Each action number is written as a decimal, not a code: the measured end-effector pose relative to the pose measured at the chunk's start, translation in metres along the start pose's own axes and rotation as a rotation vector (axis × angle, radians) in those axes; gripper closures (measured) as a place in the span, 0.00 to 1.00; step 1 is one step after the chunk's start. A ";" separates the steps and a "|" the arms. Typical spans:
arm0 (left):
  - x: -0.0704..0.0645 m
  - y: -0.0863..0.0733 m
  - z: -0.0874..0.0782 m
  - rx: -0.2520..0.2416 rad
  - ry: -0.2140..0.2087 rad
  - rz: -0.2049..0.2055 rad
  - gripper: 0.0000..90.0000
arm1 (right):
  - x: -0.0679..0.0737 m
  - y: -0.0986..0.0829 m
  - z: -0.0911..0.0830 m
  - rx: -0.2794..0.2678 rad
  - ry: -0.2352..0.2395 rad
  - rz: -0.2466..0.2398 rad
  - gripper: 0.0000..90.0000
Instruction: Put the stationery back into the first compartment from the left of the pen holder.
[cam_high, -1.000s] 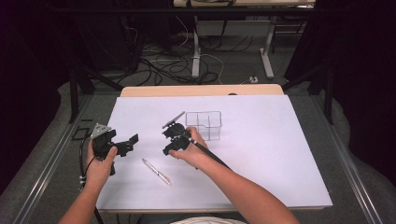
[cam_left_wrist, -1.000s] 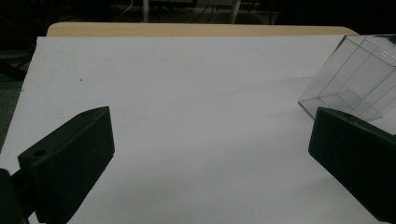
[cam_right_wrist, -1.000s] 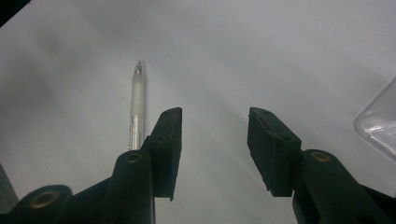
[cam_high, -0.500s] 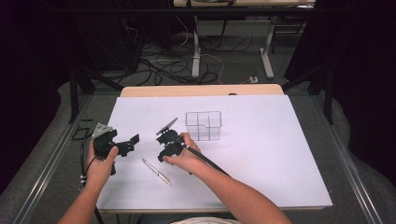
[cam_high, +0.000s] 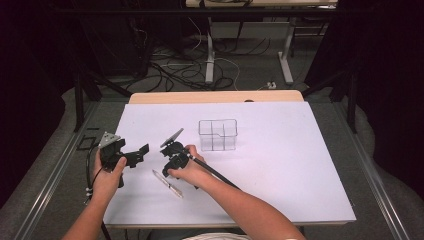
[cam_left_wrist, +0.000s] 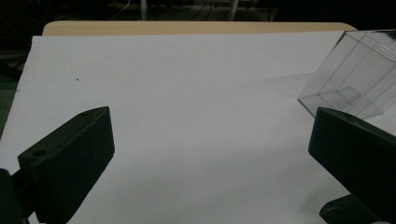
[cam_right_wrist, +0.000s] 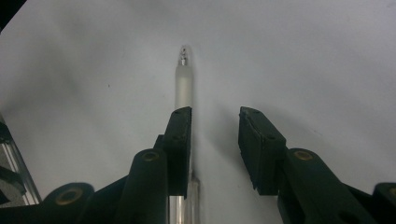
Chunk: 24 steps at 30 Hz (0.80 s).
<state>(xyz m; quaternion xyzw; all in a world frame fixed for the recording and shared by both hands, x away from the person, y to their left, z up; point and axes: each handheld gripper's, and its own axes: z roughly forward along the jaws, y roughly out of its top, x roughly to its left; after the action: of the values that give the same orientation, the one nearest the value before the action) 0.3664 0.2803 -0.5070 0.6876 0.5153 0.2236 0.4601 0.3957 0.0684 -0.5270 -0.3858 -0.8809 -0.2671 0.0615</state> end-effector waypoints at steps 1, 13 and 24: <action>0.000 0.000 0.000 0.000 0.002 0.000 0.00 | 0.001 0.001 0.001 0.001 -0.008 -0.025 0.75; 0.002 0.000 -0.002 -0.004 0.005 -0.003 0.00 | 0.016 0.009 0.018 0.031 0.000 -0.068 0.80; 0.002 0.000 -0.002 -0.003 0.008 -0.004 0.00 | 0.018 0.008 0.024 0.056 -0.023 -0.070 0.88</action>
<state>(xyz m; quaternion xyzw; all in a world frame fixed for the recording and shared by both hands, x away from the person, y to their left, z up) 0.3661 0.2833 -0.5062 0.6851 0.5180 0.2260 0.4596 0.3909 0.0972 -0.5387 -0.3557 -0.9017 -0.2401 0.0528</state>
